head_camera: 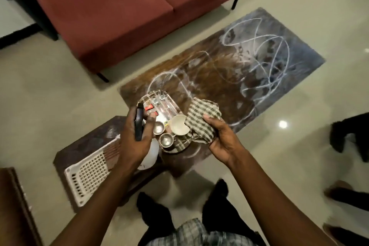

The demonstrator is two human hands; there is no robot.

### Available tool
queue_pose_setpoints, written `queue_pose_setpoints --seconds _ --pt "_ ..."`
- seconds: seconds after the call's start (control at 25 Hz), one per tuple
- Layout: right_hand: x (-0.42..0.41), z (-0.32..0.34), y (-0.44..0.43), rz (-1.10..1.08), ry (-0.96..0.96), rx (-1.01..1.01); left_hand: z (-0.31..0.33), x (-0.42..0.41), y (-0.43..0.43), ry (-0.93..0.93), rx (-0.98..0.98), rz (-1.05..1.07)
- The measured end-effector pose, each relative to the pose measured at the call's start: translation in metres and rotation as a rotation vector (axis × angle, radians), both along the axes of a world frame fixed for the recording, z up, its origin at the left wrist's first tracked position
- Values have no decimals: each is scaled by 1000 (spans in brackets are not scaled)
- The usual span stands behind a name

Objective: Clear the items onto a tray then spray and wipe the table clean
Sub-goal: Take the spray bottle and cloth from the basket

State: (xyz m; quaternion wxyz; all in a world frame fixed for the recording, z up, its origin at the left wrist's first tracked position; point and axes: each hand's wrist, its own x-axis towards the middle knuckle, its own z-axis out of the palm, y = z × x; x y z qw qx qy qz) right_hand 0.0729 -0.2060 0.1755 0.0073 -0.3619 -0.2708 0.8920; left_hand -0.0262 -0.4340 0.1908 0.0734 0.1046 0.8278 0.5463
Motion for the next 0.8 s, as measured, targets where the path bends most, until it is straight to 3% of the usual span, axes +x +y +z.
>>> queue_pose_setpoints --seconds 0.32,0.56,0.8 --pt "58 23 234 -42 58 137 31 29 233 -178 87 -92" --pt "52 21 360 -58 45 181 25 11 365 -434 246 -107" --pt "0 5 496 -32 -44 277 -3 -41 490 -466 93 -65"
